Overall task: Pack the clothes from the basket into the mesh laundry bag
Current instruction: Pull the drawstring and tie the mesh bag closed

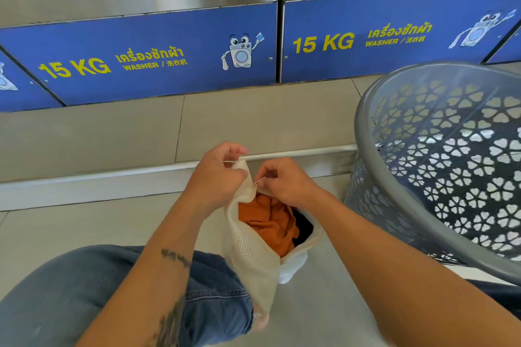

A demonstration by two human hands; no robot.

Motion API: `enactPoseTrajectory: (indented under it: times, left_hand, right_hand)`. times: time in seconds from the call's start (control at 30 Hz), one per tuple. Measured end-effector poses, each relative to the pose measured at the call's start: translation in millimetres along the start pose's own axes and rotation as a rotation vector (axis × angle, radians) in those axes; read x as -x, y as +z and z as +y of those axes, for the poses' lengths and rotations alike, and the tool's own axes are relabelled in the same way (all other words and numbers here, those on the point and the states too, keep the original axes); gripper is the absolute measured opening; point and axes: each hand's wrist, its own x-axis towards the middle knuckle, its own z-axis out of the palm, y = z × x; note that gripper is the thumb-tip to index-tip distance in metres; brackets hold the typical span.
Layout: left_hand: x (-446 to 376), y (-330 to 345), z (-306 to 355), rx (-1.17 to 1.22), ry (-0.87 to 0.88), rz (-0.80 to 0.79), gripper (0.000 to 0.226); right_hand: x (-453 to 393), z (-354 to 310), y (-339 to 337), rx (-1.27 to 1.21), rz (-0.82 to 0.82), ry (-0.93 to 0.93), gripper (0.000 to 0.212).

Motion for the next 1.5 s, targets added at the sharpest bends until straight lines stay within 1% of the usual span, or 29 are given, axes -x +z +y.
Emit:
enactPoseTrajectory:
  times: [0.07, 0.13, 0.2, 0.27, 0.3, 0.37, 0.43, 0.5, 0.57, 0.63, 0.7, 0.73, 0.8, 0.87, 0.97, 1.0, 1.07, 1.17, 1.27, 1.33, 1.43, 1.5]
  left_hand:
    - [1, 8, 1, -0.052, -0.034, -0.061, 0.044]
    - [4, 18, -4, -0.181, -0.068, -0.105, 0.042]
    - [6, 26, -8, -0.282, -0.087, -0.112, 0.025]
    - [9, 30, -10, -0.278, -0.088, -0.072, 0.009]
    - [10, 32, -11, -0.248, -0.092, -0.029, 0.005]
    - [11, 36, -9, -0.174, -0.114, 0.076, 0.006]
    - [12, 39, -4, -0.117, -0.162, 0.168, 0.009]
    - [13, 41, 3, -0.010, -0.228, 0.235, 0.010]
    - [14, 40, 10, 0.160, -0.287, 0.274, 0.003]
    - [17, 38, 15, 0.314, -0.331, 0.296, 0.005]
    - [20, 35, 19, 0.407, -0.351, 0.300, 0.007]
    - [20, 33, 21, 0.422, -0.361, 0.280, 0.009]
    - [17, 28, 27, 0.378, -0.377, 0.168, 0.015]
    - [14, 24, 31, 0.300, -0.415, 0.010, 0.018]
    - [17, 26, 26, 0.232, -0.476, -0.243, 0.016]
    - [18, 29, 23, 0.218, -0.485, -0.302, 0.017]
    - [18, 35, 16, 0.246, -0.493, -0.347, 0.021]
    - [17, 41, 13, 0.374, -0.489, -0.356, 0.018]
    - [16, 44, 11, 0.451, -0.465, -0.330, 0.018]
    - [13, 43, 10, 0.493, -0.469, -0.273, 0.019]
    - [6, 39, 4, 0.544, -0.487, -0.133, 0.022]
    - [-1, 36, -3, 0.519, -0.464, -0.006, 0.024]
  right_hand:
    - [7, -1, -1, 0.021, -0.010, -0.026, 0.011]
    - [16, -1, -2, 0.041, -0.001, -0.028, 0.010]
    - [24, 1, -4, 0.065, 0.021, -0.008, 0.012]
    - [31, 3, -8, 0.090, 0.042, 0.010, 0.015]
    - [35, 3, -10, 0.106, 0.053, 0.007, 0.015]
    - [41, 0, -14, 0.154, 0.078, -0.025, 0.012]
    - [45, -3, -15, 0.192, 0.118, -0.064, 0.008]
    - [48, -6, -14, 0.194, 0.188, -0.090, 0.009]
    - [50, -8, -13, 0.181, 0.257, -0.120, 0.014]
    - [52, -10, -13, 0.210, 0.303, -0.174, 0.018]
    - [53, -14, -13, 0.295, 0.329, -0.244, 0.016]
    - [54, -15, -14, 0.338, 0.343, -0.271, 0.012]
    - [56, -16, -20, 0.338, 0.376, -0.292, 0.006]
    - [57, -12, -27, 0.270, 0.366, -0.265, 0.012]
    - [61, -4, -27, 0.229, 0.311, -0.221, 0.023]
    - [62, -1, -23, 0.210, 0.304, -0.207, 0.025]
    - [64, 4, -17, 0.171, 0.310, -0.182, 0.029]
    - [65, 11, -13, 0.117, 0.323, -0.165, 0.032]
    - [65, 11, -10, 0.076, 0.303, -0.148, 0.022]
    - [64, 12, -11, 0.086, 0.286, -0.132, 0.021]
    - [64, 19, -17, 0.182, 0.227, -0.104, 0.017]
    - [67, 25, -22, 0.243, 0.223, -0.085, 0.018]
